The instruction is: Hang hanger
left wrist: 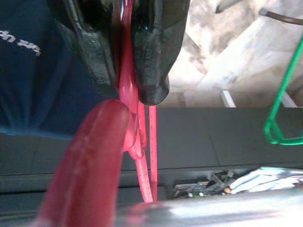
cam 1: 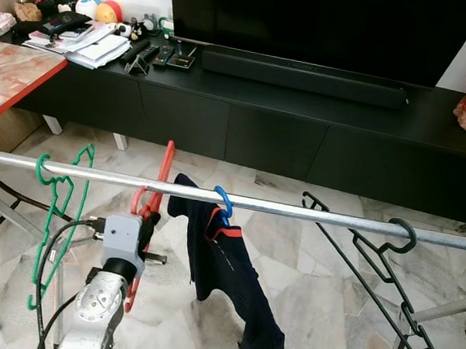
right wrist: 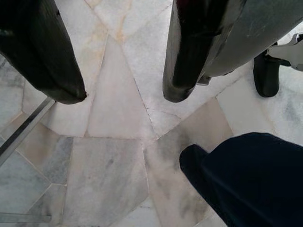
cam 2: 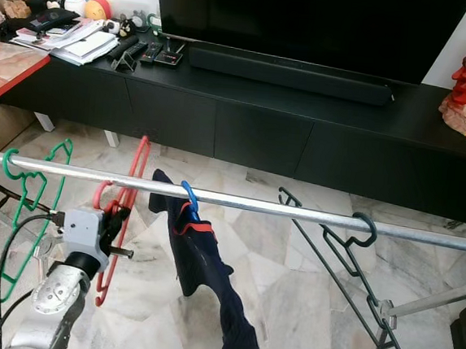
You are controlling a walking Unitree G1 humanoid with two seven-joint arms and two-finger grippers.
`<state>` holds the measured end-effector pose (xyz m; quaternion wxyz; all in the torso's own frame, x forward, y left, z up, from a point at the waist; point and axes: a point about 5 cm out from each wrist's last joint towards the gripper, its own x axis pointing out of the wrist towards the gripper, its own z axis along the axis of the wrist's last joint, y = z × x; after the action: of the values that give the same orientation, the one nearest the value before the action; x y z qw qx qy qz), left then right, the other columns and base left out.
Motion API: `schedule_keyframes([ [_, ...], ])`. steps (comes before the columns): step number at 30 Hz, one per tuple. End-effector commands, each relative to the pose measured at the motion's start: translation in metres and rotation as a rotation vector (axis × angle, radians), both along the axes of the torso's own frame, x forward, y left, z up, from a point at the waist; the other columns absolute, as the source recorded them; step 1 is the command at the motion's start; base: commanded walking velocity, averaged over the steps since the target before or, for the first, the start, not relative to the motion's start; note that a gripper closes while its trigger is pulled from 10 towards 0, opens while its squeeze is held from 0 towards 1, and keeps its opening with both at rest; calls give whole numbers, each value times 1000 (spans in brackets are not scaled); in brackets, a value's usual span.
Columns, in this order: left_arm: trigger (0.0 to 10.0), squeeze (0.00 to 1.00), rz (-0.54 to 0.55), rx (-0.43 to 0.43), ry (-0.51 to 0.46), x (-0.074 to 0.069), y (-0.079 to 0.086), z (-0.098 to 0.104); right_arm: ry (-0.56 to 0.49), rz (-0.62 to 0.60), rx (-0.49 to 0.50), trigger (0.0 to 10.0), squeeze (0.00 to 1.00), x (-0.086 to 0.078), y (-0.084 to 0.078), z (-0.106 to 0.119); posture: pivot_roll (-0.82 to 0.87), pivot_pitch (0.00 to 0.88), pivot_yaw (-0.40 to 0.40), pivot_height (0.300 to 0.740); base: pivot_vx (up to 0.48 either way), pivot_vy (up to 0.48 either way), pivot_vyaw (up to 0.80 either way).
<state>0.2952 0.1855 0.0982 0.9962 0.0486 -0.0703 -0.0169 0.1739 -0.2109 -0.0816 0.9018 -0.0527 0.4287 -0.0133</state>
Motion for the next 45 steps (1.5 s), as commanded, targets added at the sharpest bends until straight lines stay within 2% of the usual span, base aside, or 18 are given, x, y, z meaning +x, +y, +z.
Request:
schedule_keyframes([
  [1, 10000, 0, 41, -7, -6, -2, 10, 0, 14, -6, -1, 10000, 0, -5, -2, -2, -14, 168, -23, 740, 0, 0, 0],
  [5, 10000, 0, 87, -17, 17, 5, 18, 3, 14, -20, -4, 10000, 0, -6, -3, -2, -19, 170, -23, 740, 0, 0, 0],
  [12, 10000, 0, 68, 49, 83, 23, 17, 4, 15, -24, -4, 10000, 0, -6, -2, -2, -23, 170, -24, 740, 0, 0, 0],
  [17, 10000, 0, 55, 74, 129, 43, 14, 11, 15, -28, -2, 10000, 0, -6, -2, -2, -28, 170, -25, 740, 0, 0, 0],
  [19, 10000, 0, 56, 79, 142, 45, 13, 11, 15, -27, -2, 10000, 0, -6, -2, -2, -28, 170, -25, 740, 0, 0, 0],
  [21, 10000, 0, 64, 83, 197, 48, 13, 8, 16, -29, 0, 10000, 0, -6, -2, -2, -28, 168, -24, 740, 0, 0, 0],
  [25, 10000, 0, 78, 40, 320, 50, 13, -6, 17, -27, -2, 10000, 0, -5, -3, -2, -33, 169, -28, 740, 0, 0, 0],
  [29, 10000, 0, 74, 75, 431, 43, 12, -28, 13, -34, -2, 10000, 0, -6, -2, -2, -42, 168, -21, 740, 0, 0, 0],
  [40, 10000, 0, 93, 33, 431, 40, 12, -31, 14, -39, 2, 10000, 0, -6, 0, -3, -30, 167, -12, 740, 0, 0, 0],
  [42, 10000, 0, 73, 5, 369, 43, 9, -22, 14, -39, 2, 10000, 0, -6, 0, -3, -30, 167, -12, 740, 0, 0, 0],
  [45, 10000, 0, 91, 18, 367, 47, 11, -17, 15, -38, 0, 10000, 0, -6, -1, -3, -26, 169, -17, 740, 0, 0, 0],
])
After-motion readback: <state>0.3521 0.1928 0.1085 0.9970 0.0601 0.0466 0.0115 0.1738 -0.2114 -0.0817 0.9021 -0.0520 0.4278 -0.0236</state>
